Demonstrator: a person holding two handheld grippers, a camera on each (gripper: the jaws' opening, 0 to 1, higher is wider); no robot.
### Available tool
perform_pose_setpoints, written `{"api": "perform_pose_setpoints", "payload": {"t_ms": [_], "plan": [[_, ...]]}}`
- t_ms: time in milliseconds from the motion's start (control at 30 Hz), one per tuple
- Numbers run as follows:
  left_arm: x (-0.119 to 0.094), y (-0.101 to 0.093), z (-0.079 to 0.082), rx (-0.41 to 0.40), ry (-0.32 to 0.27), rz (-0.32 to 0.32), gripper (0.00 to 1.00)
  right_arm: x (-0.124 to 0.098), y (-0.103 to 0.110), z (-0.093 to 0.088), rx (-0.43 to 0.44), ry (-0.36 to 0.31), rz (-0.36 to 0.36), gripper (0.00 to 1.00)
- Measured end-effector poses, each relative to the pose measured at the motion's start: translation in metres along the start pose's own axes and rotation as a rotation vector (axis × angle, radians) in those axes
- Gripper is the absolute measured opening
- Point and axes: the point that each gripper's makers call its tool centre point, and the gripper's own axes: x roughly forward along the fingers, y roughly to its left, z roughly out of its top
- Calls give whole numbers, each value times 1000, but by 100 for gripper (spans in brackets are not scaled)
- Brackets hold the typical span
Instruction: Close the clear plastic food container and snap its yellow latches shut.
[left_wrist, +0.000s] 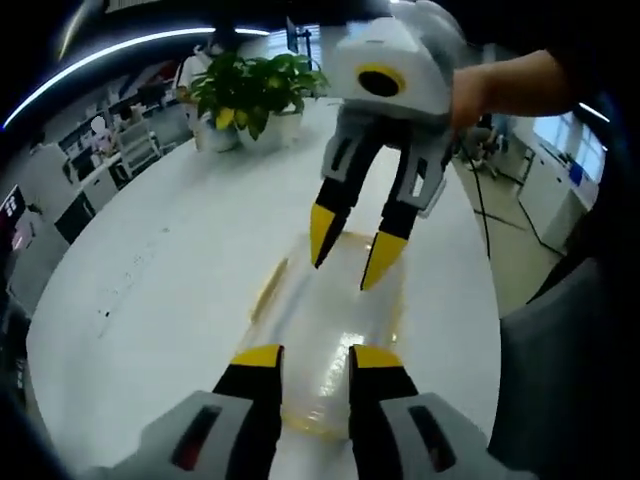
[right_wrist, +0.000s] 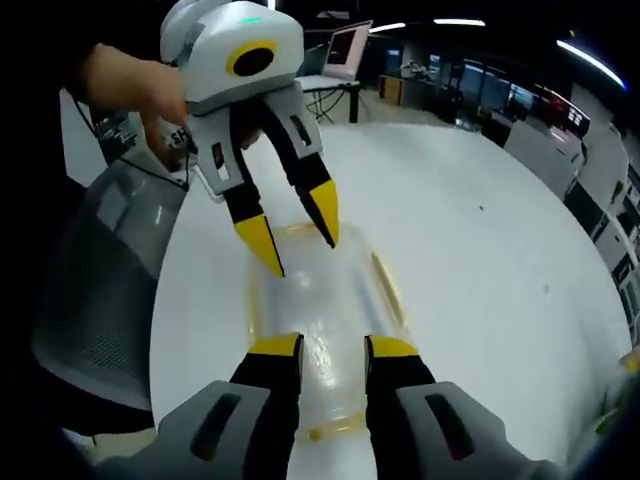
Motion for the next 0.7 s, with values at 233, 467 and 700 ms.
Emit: {"api": "perform_pose_setpoints", "payload": {"t_ms": [233, 467, 700], "plan": [[1, -7, 2, 58, 5, -48, 20, 4, -5, 5, -48, 11, 3, 26], [4, -13, 7, 61, -5, -71, 22, 9, -8, 14, -67, 6, 4, 26], [6, -22, 13, 75, -12, -93, 26, 10, -13, 19, -84, 8, 6, 27]]}}
